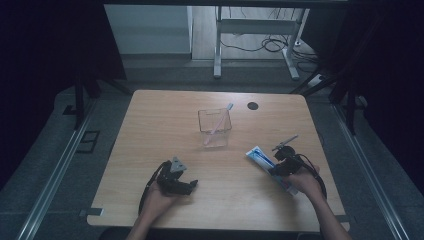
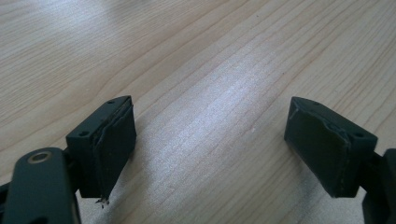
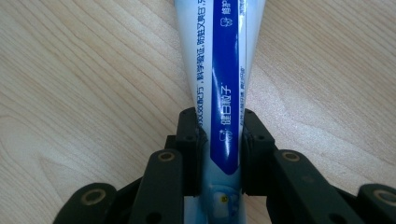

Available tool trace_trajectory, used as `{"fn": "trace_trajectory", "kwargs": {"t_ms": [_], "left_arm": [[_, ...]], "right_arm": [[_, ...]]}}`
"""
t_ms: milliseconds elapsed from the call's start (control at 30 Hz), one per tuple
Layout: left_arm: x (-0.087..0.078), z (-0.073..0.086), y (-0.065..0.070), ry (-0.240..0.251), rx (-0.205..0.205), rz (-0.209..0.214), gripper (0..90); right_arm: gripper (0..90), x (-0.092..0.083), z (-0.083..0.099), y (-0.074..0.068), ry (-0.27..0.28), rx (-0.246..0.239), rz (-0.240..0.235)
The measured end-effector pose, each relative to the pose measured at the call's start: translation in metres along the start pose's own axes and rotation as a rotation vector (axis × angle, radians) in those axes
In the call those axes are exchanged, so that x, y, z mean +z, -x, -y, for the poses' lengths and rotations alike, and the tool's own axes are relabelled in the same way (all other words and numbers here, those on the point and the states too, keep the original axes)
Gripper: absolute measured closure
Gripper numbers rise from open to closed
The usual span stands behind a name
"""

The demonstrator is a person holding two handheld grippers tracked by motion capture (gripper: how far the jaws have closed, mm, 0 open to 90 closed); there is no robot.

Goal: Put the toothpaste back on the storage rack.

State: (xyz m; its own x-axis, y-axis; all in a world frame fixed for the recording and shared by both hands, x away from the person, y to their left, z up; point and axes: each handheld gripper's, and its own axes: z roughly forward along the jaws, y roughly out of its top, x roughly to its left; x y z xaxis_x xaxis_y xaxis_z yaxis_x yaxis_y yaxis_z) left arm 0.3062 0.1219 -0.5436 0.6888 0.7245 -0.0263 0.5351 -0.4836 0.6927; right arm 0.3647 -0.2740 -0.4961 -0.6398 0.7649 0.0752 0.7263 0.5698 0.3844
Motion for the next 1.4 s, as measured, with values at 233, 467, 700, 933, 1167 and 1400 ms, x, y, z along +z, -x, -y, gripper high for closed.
{"fn": "trace_trajectory", "kwargs": {"t_ms": [233,467,700,933,1167,1400], "left_arm": [[0.000,0.000,0.000,0.000,0.001,0.000,16.6],[0.000,0.000,0.000,0.000,0.000,0.000,16.6],[0.000,0.000,0.000,0.000,0.000,0.000,16.6],[0.000,0.000,0.000,-0.001,0.002,0.000,16.6],[0.000,0.000,0.000,0.000,0.005,-0.001,16.6],[0.000,0.000,0.000,0.002,0.003,-0.001,16.6]], "right_arm": [[73.1,-0.007,-0.001,-0.001,0.041,-0.004,-0.003],[73.1,-0.019,-0.005,-0.005,0.088,-0.014,-0.001],[73.0,-0.031,-0.013,-0.011,0.131,-0.031,0.001],[73.0,-0.042,-0.024,-0.015,0.180,-0.048,0.006],[73.1,-0.053,-0.036,-0.019,0.225,-0.052,-0.002],[73.1,-0.061,-0.051,-0.025,0.265,-0.069,-0.010]]}}
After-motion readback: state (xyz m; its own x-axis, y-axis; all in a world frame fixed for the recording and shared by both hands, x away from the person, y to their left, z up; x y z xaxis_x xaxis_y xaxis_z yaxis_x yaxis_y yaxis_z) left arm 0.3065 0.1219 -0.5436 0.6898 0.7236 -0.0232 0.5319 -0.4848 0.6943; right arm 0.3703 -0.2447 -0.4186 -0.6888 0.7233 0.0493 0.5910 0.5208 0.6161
